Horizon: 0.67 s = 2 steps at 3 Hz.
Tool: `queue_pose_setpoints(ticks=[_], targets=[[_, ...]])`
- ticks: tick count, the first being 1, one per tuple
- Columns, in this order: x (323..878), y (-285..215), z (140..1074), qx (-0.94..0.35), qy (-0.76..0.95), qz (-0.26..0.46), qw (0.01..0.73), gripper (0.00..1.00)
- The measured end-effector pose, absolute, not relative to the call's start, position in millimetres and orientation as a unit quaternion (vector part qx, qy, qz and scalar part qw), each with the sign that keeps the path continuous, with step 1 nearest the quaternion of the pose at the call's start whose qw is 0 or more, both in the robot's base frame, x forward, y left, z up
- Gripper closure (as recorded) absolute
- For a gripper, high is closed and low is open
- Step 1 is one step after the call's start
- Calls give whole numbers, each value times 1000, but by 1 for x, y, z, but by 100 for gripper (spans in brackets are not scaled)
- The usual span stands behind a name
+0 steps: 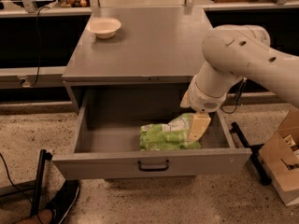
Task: Pick green rice chip bag from top drawer and place on counter
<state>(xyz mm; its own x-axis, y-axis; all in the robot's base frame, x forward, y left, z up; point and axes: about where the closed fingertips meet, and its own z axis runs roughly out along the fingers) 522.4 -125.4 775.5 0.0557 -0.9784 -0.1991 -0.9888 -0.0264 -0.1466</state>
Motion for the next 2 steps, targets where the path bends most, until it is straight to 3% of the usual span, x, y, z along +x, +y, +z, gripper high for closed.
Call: queue_pose_setpoints(ticks=[2], targets=[[562, -128, 741, -719, 682, -6, 130, 24]])
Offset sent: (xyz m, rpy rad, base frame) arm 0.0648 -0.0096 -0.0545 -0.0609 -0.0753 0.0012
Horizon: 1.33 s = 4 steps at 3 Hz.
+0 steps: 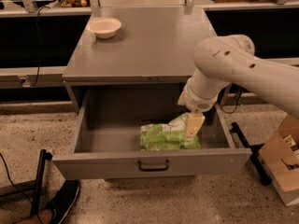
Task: Pick green rice chip bag from top drawer and place on counter
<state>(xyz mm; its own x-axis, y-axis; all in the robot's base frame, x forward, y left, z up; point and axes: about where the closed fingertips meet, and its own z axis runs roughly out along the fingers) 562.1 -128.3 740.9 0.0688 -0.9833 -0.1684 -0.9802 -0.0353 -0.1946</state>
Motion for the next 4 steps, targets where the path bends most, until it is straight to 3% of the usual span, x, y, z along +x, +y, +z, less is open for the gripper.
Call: queue_pose_setpoints(ticks=[4], targets=[[585, -124, 649, -730, 676, 25, 98, 23]])
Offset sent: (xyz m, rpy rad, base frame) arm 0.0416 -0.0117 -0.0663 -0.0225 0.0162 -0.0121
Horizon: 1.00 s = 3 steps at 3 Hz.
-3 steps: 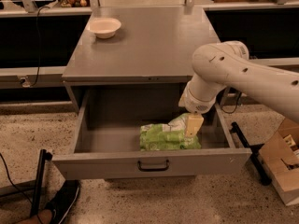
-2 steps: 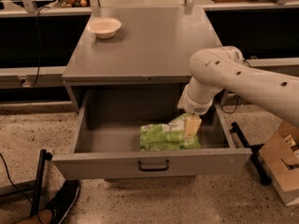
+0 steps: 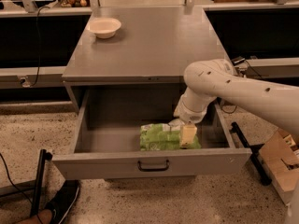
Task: Pick green rice chip bag from top drawer and place on counter
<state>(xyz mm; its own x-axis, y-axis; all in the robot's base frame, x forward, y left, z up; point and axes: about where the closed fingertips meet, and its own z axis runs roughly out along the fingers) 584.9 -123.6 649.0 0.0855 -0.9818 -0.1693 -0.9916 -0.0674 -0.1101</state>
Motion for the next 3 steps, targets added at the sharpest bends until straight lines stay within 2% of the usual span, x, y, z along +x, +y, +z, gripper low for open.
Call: queue_pose_setpoints(ticks=[2, 3], targets=[[575, -109, 628, -744, 660, 52, 87, 65], [569, -102, 649, -754, 645, 74, 101, 87]])
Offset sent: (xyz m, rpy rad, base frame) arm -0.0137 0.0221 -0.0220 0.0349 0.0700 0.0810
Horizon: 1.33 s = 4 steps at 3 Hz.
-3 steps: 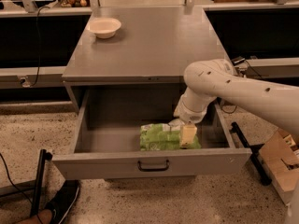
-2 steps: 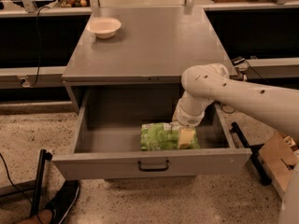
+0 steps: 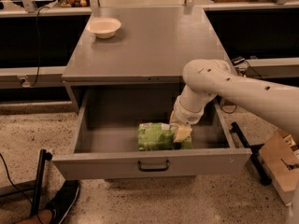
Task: Pick green rice chip bag from top drawer and place on counter
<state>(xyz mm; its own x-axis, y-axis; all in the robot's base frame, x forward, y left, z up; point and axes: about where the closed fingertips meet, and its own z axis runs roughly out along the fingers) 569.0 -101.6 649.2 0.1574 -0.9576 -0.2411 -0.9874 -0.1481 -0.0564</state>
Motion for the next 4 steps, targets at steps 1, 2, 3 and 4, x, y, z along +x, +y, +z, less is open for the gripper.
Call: queue_pose_setpoints(ticks=[1, 2, 3, 4], targets=[[564, -92, 697, -774, 615, 97, 118, 100], [568, -95, 759, -778, 605, 110, 129, 100], [586, -98, 806, -777, 609, 99, 125, 100], [621, -100, 844, -758, 634, 88, 129, 100]])
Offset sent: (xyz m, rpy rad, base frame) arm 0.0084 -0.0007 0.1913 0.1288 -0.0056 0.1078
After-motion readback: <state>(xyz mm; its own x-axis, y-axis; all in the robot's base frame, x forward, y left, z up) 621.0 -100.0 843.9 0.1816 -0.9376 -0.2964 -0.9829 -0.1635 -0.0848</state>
